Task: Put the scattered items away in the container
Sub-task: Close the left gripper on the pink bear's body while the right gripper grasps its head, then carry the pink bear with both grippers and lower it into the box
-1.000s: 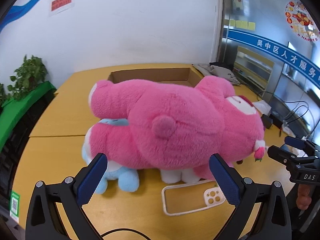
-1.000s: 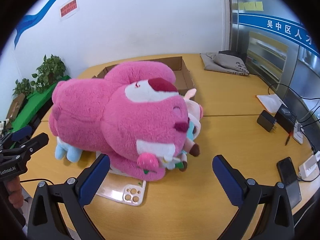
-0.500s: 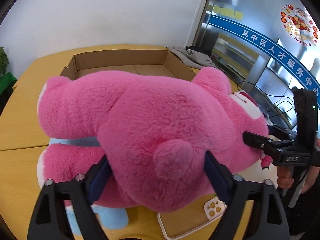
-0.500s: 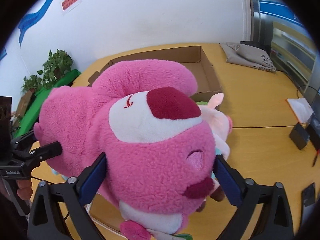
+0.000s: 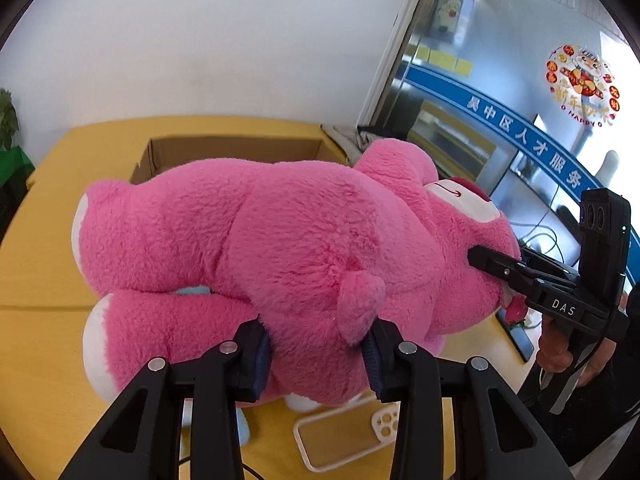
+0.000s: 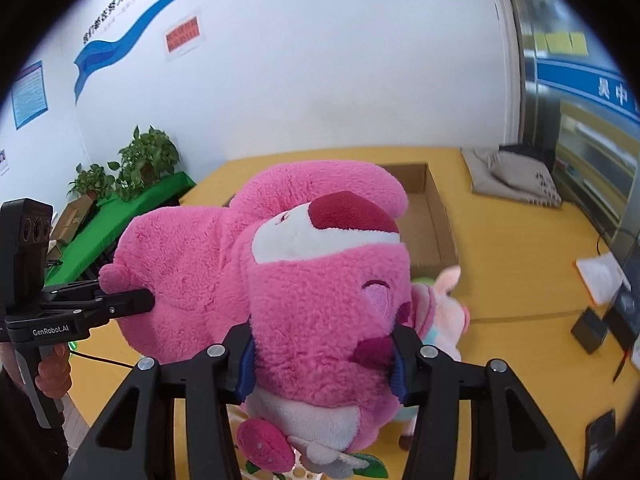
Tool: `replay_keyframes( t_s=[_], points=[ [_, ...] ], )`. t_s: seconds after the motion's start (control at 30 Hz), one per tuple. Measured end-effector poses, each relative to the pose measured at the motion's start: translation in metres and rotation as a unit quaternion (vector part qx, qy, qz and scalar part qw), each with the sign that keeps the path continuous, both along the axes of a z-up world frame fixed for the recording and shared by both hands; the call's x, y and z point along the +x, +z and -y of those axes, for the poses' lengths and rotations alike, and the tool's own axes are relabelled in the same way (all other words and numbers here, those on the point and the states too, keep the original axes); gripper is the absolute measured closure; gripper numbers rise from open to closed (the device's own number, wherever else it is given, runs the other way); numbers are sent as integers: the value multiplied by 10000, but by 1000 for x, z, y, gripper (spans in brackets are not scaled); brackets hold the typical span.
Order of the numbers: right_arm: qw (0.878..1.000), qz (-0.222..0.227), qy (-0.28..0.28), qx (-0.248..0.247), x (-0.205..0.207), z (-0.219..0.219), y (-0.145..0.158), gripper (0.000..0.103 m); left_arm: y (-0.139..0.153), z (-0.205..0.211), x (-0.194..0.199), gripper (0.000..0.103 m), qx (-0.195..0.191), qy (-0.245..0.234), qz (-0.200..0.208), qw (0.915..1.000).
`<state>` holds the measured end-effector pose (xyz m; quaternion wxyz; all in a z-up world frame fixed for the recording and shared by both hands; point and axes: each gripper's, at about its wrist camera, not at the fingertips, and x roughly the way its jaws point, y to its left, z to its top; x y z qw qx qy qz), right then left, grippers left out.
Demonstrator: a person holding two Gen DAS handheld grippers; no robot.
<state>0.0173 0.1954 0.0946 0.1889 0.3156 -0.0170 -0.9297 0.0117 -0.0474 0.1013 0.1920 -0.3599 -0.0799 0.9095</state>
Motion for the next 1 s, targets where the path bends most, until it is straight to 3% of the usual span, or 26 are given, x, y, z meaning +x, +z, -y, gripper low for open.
replay_keyframes(
  t_s=[0.2,0.4,0.57,0.73,0.83,0.93,1.0],
  points=[
    [9992,-335,172,107,-69,13,42,53,50,1,-70,63,-263,35,-347,9990],
    [9992,-191,267,245,-187,37,57,53,46,9,-192,63,-236,94,-49,9997],
    [9992,170,163,320,-276,41,26,52,6,17,-298,63,-147,102,505,9986],
    [9954,888,43,344,-346,30,-33,50,-65,12,-377,63,-237,115,1299,9912],
    [9891,1402,-105,441,-375,24,-76,49,-109,5,-404,68,-339,194,1706,9846],
    [9837,1718,-351,402,-391,14,-102,43,-116,-2,-411,68,-345,224,1556,9870],
    [9828,1780,-407,271,-393,5,-103,31,-112,-6,-409,64,-498,304,1494,9871]
  ],
)
